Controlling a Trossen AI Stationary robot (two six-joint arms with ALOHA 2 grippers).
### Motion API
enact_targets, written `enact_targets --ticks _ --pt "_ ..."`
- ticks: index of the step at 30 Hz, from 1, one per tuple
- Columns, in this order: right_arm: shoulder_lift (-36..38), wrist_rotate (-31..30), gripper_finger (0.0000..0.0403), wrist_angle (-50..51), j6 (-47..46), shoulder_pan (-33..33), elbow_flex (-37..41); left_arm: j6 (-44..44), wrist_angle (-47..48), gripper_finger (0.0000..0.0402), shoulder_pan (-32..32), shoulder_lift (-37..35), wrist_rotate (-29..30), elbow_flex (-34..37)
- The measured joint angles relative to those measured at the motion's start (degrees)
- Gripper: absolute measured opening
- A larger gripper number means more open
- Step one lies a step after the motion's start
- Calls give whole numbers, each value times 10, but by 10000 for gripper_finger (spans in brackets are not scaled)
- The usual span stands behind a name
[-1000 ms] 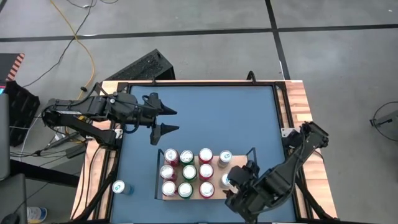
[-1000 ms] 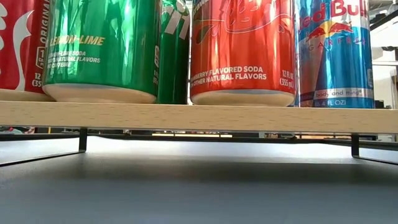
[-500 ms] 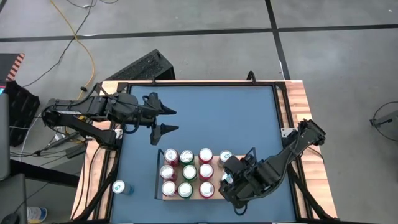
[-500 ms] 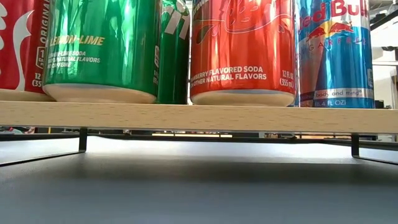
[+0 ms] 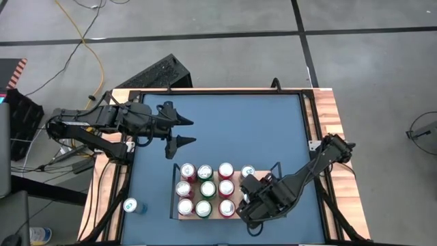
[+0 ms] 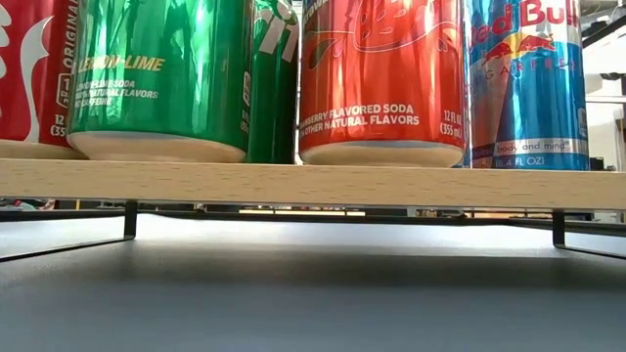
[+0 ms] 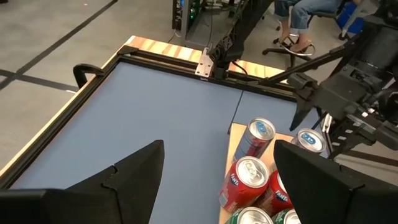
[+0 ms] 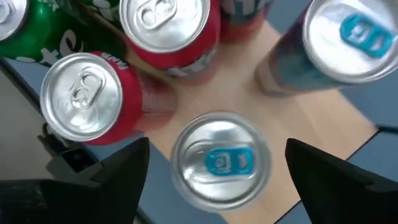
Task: Place canned beverage on shelf
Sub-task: Put the top blue soda can on the shelf aligned with the other blue soda can
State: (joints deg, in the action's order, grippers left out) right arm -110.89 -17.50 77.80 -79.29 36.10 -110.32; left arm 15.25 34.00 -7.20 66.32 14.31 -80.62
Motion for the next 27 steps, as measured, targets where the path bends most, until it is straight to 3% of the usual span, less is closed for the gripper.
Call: enact_targets --ticks 17,27 --pt "0 39 251 31 16 -11 0 9 0 289 0 0 0 0" --pt "0 41 211 33 127 -14 -1 20 -1 289 0 0 0 0"
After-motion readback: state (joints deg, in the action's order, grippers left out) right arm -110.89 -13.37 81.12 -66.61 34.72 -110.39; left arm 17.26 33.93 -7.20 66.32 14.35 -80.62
